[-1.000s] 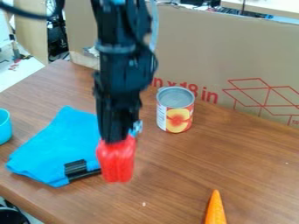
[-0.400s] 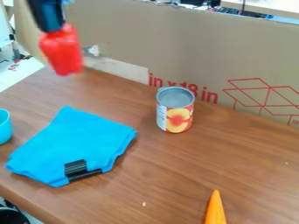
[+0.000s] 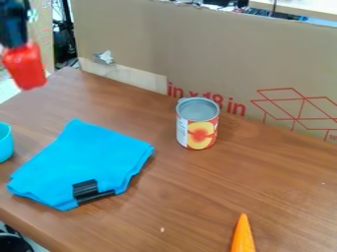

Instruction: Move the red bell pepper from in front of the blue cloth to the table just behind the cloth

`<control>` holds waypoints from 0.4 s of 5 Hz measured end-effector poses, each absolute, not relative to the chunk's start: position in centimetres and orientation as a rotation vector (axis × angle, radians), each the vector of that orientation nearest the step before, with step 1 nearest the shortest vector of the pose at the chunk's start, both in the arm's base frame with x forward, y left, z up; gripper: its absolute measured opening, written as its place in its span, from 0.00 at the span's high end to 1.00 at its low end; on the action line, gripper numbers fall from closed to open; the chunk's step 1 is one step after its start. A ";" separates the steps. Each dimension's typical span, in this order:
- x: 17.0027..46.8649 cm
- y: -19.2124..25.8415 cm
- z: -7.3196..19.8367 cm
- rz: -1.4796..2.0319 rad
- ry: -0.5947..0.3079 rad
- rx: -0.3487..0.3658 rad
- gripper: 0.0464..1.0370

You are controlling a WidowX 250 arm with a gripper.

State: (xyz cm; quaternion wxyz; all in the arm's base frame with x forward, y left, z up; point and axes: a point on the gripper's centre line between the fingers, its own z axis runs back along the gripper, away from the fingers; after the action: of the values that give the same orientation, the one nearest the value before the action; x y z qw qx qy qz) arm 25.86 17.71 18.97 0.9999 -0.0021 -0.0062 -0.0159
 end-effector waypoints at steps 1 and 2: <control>26.9 20.2 16.9 0.007 -0.001 -0.011 0.94; 28.5 21.8 15.4 0.036 0.019 0.000 0.94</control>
State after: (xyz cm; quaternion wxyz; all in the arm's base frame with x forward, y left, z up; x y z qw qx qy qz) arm 28.54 21.79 15.42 0.9998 -0.0002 0.0093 0.0179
